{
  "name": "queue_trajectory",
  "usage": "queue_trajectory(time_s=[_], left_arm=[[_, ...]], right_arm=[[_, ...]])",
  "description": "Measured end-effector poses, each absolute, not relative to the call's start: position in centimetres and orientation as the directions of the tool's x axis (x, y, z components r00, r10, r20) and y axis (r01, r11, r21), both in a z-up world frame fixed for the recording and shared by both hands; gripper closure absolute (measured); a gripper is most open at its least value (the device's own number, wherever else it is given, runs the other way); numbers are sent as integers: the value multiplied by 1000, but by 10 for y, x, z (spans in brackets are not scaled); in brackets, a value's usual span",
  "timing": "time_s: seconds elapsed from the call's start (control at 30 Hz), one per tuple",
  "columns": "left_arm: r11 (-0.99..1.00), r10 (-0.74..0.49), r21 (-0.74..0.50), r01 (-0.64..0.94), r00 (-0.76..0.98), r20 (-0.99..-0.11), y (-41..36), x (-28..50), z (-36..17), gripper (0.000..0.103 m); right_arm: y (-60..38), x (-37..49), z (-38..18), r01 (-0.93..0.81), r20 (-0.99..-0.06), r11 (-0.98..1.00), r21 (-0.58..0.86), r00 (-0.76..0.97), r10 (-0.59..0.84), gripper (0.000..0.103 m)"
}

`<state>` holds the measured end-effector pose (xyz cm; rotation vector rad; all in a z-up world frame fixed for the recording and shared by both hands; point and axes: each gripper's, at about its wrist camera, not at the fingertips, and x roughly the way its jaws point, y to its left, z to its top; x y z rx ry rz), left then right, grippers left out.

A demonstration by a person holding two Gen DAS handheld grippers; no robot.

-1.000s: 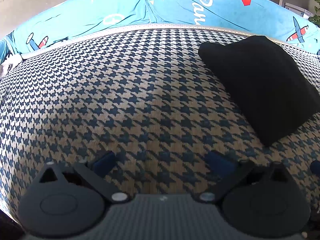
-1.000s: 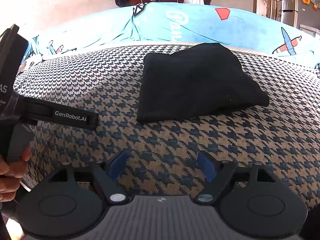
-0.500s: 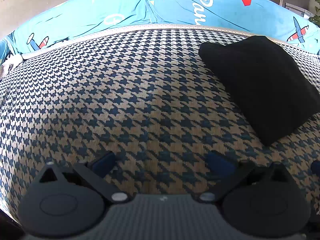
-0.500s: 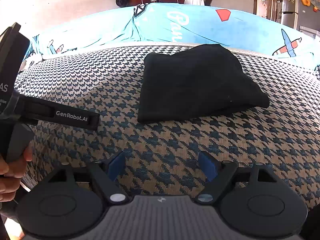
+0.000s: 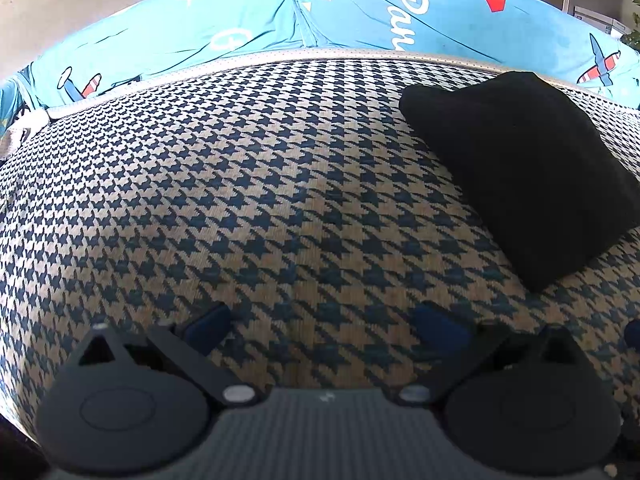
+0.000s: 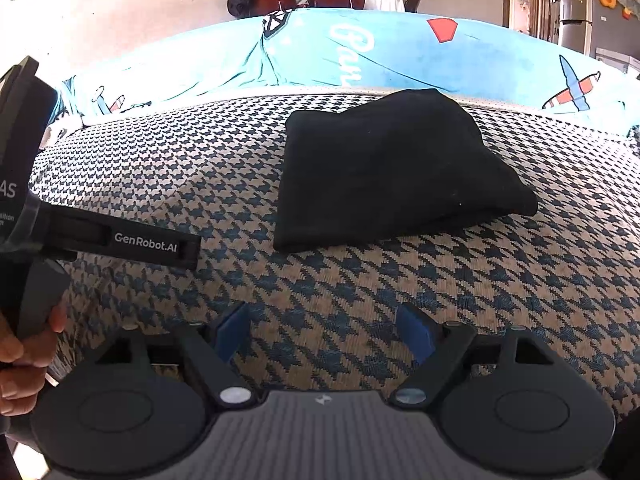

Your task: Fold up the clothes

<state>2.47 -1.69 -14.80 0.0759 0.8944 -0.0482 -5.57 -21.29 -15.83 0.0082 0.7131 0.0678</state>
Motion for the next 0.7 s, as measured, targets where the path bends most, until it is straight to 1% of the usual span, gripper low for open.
queue_trajectory(time_s=[0.13, 0.27, 0.4, 0.53, 0.7], left_arm=[[996, -11, 46, 75, 624, -781, -17, 24, -147, 0], [996, -10, 48, 75, 626, -780, -17, 25, -148, 0], [996, -8, 49, 74, 628, -778, -17, 25, -148, 0], [997, -7, 46, 68, 628, -778, -17, 25, -148, 0], [998, -6, 37, 56, 627, -779, -16, 24, -145, 0]], right_arm=[[-214, -56, -157, -51, -645, 998, 41, 761, 65, 23], [-214, -58, -156, -30, -628, 999, 17, 777, 34, 23], [-215, -56, -157, -23, -635, 1000, 5, 772, 21, 24], [-217, -54, -157, -16, -639, 1000, 4, 769, 14, 31], [-230, -53, -150, 22, -632, 998, 53, 775, 16, 32]])
